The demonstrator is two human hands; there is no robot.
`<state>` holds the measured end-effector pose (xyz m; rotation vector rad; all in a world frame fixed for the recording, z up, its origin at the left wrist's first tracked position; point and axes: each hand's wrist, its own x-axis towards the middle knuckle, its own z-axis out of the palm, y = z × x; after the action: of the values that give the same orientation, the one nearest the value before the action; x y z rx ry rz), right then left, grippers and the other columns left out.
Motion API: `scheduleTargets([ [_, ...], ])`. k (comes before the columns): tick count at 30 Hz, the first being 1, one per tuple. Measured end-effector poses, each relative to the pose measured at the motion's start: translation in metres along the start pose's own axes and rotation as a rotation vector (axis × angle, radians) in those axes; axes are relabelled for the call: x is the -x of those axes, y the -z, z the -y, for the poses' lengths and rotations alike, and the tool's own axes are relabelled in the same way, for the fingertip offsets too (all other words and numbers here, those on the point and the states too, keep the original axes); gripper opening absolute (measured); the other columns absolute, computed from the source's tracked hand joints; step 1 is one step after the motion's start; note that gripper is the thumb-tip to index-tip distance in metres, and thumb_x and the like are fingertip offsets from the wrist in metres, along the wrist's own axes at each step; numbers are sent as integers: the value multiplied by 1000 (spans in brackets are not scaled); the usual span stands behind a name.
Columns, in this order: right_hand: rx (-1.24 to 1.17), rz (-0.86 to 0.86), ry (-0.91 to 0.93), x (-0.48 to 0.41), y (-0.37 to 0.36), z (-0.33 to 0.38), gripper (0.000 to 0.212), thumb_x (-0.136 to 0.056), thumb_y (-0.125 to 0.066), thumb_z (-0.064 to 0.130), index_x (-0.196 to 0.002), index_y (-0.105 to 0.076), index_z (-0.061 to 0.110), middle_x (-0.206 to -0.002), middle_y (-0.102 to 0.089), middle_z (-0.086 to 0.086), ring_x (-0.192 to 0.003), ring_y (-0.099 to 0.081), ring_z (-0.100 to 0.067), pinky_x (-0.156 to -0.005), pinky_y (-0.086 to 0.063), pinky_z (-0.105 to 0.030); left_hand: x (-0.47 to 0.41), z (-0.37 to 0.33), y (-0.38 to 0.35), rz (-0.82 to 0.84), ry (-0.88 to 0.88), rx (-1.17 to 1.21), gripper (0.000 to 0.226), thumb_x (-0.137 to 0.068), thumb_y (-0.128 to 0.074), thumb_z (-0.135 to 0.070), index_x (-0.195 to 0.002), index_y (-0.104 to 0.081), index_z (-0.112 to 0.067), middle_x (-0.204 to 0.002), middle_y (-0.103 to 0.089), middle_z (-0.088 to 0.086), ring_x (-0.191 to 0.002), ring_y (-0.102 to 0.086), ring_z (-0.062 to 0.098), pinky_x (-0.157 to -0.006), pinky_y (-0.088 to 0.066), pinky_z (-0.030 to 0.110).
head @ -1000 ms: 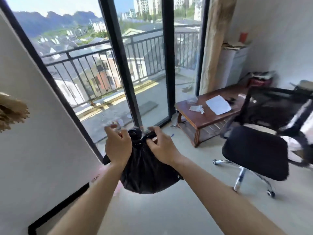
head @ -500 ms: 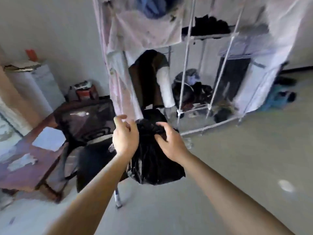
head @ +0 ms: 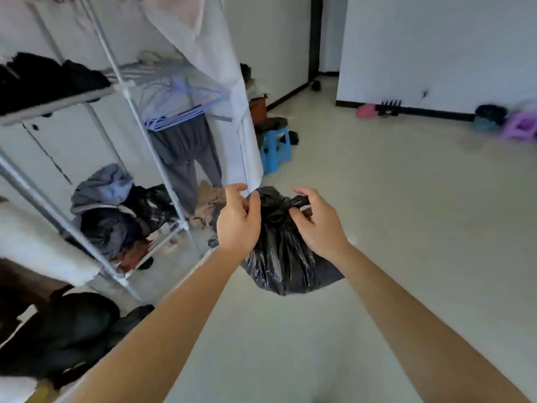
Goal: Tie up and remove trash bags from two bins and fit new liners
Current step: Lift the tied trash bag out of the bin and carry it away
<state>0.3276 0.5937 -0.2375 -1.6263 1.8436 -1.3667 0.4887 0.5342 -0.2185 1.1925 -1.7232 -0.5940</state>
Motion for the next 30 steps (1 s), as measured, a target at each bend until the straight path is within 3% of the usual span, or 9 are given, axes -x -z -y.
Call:
scheduleTargets([
  [5, 28, -29, -15, -132, 47, -50, 44, -95, -55, 31, -138, -49, 26, -119, -64, 11, -96, -64, -8, -92, -51, -33, -114, -18, -88, 93, -41, -25, 24, -100, -44, -43, -118, -42, -27, -56, -52, -10, -58, -54, 2, -54, -34, 30],
  [8, 31, -34, -3, -210, 57, -77, 43, -96, -54, 32, -139, -48, 29, -112, -63, 16, -91, -63, -1, -88, -51, -28, -181, -16, -130, 88, -55, 19, 23, -100, -45, -42, -117, -42, -27, -56, -53, -20, -54, -51, 3, -54, -35, 31],
  [12, 55, -48, 40, -319, 55, -127, 40, -97, -52, 32, -137, -47, 31, -99, -61, 24, -83, -63, -1, -80, -50, -23, -279, 8, -196, 109, -84, 88, 23, -99, -47, -41, -118, -41, -29, -58, -53, -16, -56, -51, 5, -56, -38, 31],
  [18, 96, -58, 95, -511, 61, -201, 40, -99, -53, 29, -138, -47, 29, -104, -57, 28, -80, -63, -2, -74, -50, -22, -451, 48, -306, 200, -112, 202, 31, -97, -58, -30, -123, -42, -26, -58, -47, -16, -55, -48, 2, -55, -40, 14],
  [25, 137, -115, 67, -713, 108, -275, 41, -99, -51, 30, -140, -45, 29, -121, -61, 11, -91, -61, -1, -87, -51, -30, -641, 34, -434, 344, -116, 233, 39, -95, -60, -28, -130, -42, -24, -76, -51, 4, -72, -54, 15, -70, -46, 35],
  [27, 132, -151, 45, -763, 121, -309, 42, -100, -51, 29, -141, -44, 29, -122, -61, 9, -91, -61, 0, -88, -51, -32, -687, 35, -478, 445, -143, 255, 48, -92, -63, -20, -133, -39, -25, -84, -54, 3, -78, -57, 13, -71, -47, 27],
  [30, 120, -185, 14, -839, 137, -371, 42, -100, -51, 26, -142, -43, 29, -124, -59, 9, -88, -62, -3, -88, -53, -36, -757, 44, -554, 518, -193, 214, 60, -87, -65, -10, -138, -36, -22, -89, -52, -3, -79, -53, -4, -69, -41, 8],
])
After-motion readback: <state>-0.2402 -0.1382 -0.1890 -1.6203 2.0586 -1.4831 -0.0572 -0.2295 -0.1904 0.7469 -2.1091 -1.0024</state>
